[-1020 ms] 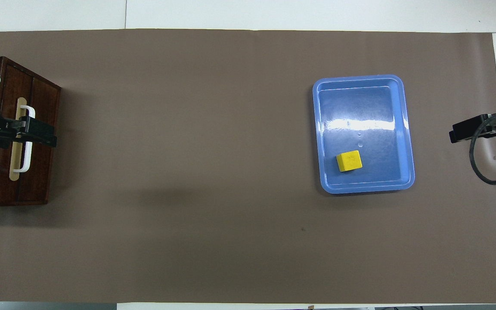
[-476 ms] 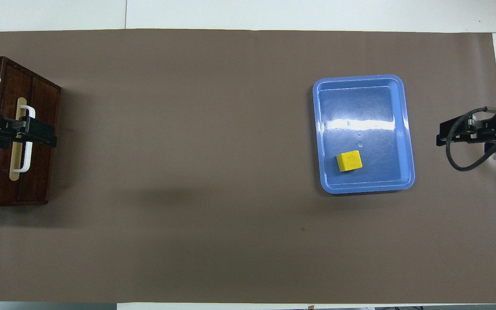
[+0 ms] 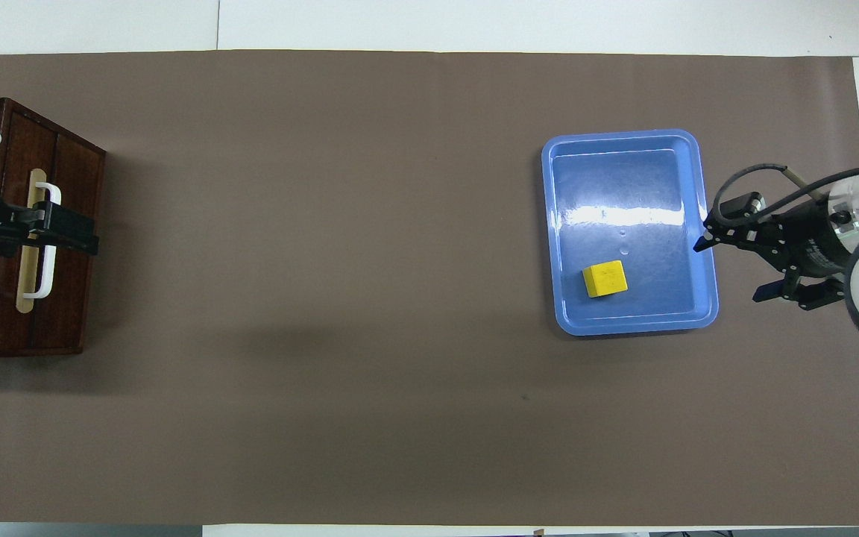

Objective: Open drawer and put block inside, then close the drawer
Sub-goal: 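Reach the right gripper down over the yellow block in the blue tray, then pull the drawer open with the left gripper while the right gripper grasps the block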

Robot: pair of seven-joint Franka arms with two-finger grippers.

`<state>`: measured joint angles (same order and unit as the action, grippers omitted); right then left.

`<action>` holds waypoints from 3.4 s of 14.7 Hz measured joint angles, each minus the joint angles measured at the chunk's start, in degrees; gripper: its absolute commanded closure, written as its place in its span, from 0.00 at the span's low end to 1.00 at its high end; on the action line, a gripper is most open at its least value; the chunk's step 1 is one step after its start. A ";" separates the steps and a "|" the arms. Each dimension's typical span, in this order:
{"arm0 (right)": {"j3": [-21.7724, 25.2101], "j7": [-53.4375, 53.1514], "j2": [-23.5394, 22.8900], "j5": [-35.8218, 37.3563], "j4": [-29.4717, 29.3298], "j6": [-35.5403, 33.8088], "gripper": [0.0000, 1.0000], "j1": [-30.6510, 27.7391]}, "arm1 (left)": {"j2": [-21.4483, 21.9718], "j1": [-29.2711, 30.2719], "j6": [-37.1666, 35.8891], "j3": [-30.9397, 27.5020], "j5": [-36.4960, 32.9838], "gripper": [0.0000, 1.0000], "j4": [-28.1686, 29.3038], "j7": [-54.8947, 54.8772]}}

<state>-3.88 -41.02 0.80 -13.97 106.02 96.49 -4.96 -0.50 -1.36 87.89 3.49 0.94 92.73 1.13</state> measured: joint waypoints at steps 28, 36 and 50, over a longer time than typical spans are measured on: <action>0.17 -10.93 -20.21 -22.10 6.68 13.99 0.00 -1.39 | 1.42 -1.22 -0.42 0.66 -1.90 0.00 1.59 0.10; 0.21 -8.97 -20.21 -22.23 7.91 14.71 0.00 -1.40 | 2.09 -1.81 25.66 -0.07 -21.50 0.00 21.52 6.37; 0.09 -8.77 -20.14 -22.27 7.28 15.05 1.00 -1.36 | -5.82 1.65 40.96 0.11 -32.39 0.00 26.68 15.64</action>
<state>-3.80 -49.78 -19.34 -36.25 113.30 111.54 -6.31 -6.32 0.30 128.85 3.60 -31.45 119.41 16.77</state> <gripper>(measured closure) 0.449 0.000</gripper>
